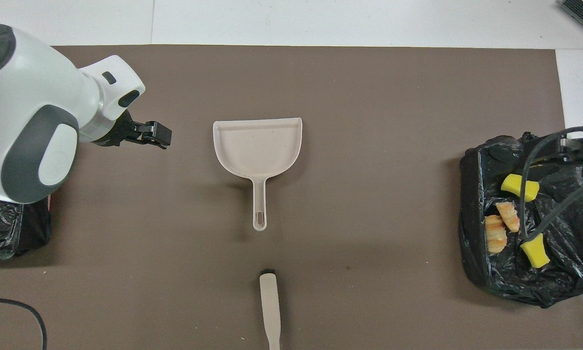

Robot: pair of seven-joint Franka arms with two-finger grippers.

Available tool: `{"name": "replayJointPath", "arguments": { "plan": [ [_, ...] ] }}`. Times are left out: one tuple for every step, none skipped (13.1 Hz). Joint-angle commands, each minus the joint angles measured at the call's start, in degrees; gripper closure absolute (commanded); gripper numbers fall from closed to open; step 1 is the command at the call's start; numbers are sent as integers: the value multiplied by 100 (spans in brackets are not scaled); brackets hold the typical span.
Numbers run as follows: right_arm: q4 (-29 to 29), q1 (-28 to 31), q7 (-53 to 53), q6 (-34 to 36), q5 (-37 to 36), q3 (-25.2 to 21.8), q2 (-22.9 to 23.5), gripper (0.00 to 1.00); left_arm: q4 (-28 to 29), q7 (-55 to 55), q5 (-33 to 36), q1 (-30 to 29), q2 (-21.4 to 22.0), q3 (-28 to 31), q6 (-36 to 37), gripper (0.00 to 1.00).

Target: Sweep and dump trash in bin

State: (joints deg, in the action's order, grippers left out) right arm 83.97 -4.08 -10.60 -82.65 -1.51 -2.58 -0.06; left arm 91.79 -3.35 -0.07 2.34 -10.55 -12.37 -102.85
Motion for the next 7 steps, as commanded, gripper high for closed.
{"name": "replayJointPath", "arguments": {
  "plan": [
    [-47, 31, 76, 30, 45, 3, 6, 0, -91, 624, 269, -216, 202, -37, 327, 0],
    [-47, 39, 93, 39, 45, 12, 6, 0, -126, 625, 375, -226, 220, -2, 440, 0],
    [-47, 39, 94, 39, 45, 3, 6, 0, -196, 625, 367, -226, 220, 24, 590, 0],
    [-47, 39, 102, 39, 45, 12, 6, 0, -257, 607, 341, -226, 238, 129, 756, 0],
    [-47, 39, 102, 30, 45, 3, 6, 0, -232, 564, 298, -226, 351, 191, 810, 0],
    [-47, 31, 94, -5, 54, 12, 6, 0, -162, 572, 297, -226, 448, 226, 819, 0],
    [-47, 30, 94, -40, 63, 21, 6, 0, -31, 511, 288, -278, 562, 235, 880, 0]
  ]
}}
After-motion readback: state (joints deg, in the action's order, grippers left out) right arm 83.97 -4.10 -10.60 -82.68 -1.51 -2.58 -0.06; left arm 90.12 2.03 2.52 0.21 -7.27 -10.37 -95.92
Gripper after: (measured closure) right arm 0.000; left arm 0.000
